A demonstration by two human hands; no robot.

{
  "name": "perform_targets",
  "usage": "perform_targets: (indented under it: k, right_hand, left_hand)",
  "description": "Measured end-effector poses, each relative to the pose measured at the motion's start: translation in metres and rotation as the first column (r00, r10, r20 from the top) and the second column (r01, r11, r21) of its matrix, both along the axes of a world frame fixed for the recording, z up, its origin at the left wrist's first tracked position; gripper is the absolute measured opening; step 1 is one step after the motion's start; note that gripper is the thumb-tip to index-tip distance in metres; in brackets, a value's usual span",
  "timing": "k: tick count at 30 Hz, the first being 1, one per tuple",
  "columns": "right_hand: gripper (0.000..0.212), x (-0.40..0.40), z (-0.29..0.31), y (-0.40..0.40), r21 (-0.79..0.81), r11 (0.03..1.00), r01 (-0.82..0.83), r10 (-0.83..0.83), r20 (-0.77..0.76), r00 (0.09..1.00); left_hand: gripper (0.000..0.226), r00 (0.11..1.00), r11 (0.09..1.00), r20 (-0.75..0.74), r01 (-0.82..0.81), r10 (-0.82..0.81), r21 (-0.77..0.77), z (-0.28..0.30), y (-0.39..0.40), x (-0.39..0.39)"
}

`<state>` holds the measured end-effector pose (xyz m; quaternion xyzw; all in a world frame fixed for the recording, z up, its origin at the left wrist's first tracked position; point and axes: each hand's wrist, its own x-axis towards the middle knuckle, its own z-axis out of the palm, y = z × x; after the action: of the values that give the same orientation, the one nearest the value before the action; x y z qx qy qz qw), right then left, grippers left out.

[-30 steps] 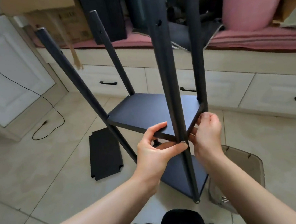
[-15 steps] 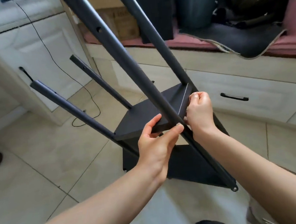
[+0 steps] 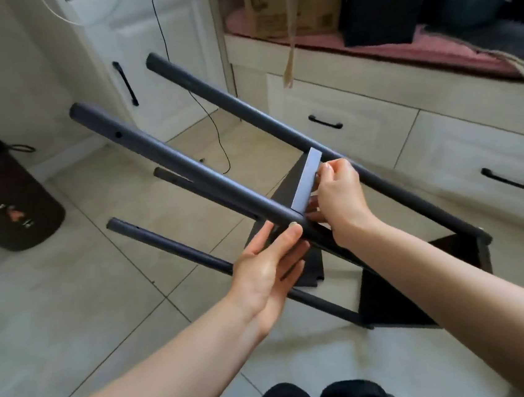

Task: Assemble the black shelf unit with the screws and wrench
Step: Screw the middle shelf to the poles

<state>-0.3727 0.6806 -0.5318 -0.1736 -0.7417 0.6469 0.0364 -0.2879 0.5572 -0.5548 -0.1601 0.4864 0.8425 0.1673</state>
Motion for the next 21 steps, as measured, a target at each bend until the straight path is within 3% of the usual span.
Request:
perform_targets:
  k: [3, 8, 15, 21]
  right_hand:
    - [0.023, 0.002, -0.016, -0.025, 0.023, 0.996, -0.083, 0.081, 0.061, 0.995]
    - [0.022, 0.006, -0.041, -0.057, 0.127, 0.962, -0.242, 0.222, 0.152, 0.963]
    - [0.021, 0.008, -0.058, -0.081, 0.09, 0.919, -0.385, 0.358, 0.226, 0.906]
    - [0.019, 0.019, -0.065, -0.092, -0.014, 0.89, -0.457, 0.443, 0.27, 0.855]
  left_hand:
    - [0.034, 0.996, 1.0, 0.085, -0.019, 0.018, 0.008, -0.016, -0.024, 0.012]
    - [0.06, 0.968, 0.996, 0.236, -0.09, 0.087, -0.001, -0.04, -0.052, 0.027]
    - [0.06, 0.945, 0.988, 0.3, -0.151, 0.132, 0.043, -0.067, -0.074, 0.037]
    - [0.016, 0.936, 0.972, 0.339, -0.163, 0.097, 0.172, -0.09, -0.09, 0.051]
